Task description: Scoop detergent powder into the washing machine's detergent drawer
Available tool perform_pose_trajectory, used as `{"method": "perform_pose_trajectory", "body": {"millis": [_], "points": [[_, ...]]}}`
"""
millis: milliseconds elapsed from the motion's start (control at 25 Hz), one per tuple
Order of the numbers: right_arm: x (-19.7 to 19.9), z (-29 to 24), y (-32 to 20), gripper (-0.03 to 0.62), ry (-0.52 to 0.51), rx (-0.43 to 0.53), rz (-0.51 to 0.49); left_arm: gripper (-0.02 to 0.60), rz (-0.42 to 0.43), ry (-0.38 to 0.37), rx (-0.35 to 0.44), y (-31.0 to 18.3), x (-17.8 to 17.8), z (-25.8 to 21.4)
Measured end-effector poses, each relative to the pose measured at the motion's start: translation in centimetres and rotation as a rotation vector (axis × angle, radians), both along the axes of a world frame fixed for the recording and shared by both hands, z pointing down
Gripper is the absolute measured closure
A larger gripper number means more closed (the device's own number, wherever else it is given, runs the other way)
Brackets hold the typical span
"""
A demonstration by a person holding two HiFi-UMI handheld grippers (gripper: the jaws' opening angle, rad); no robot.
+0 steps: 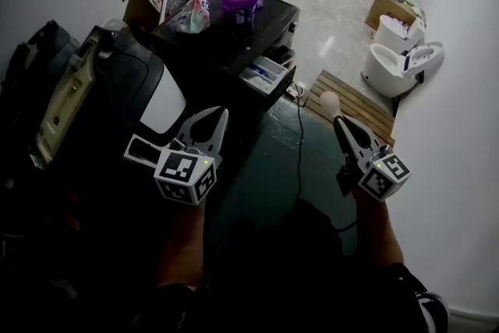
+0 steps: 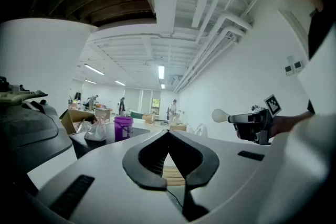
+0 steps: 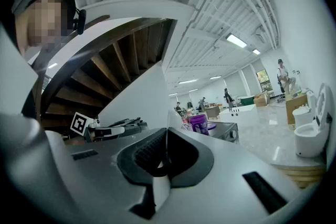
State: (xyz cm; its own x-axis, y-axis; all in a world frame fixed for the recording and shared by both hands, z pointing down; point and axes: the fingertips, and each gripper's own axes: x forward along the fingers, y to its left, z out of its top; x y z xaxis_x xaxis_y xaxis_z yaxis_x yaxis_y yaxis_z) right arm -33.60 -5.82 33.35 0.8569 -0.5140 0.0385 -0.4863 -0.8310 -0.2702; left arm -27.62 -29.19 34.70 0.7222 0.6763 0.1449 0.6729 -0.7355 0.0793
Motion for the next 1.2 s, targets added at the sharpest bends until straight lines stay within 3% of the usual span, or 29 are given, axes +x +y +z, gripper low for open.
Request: {"method": "perform_pose_trajectory", "body": {"millis": [280,760,1200], "points": [[3.9,2.1,5.0,0.574,-0.023,0.066,-0.032,0.574,-0.041,-0.008,0.03,4.5,3.8,0.8],[12.3,3.0,16.1,0.572,0.008,0.115,-0.183,0.574,-0.07,0.013,0.083,18.3,10.9,-0.3],[17.6,4.0,20.4,0.572,-0.031,0.168,-0.196,0.574,-0.097,-0.049,0.094,22.1,15.5,1.9]]}}
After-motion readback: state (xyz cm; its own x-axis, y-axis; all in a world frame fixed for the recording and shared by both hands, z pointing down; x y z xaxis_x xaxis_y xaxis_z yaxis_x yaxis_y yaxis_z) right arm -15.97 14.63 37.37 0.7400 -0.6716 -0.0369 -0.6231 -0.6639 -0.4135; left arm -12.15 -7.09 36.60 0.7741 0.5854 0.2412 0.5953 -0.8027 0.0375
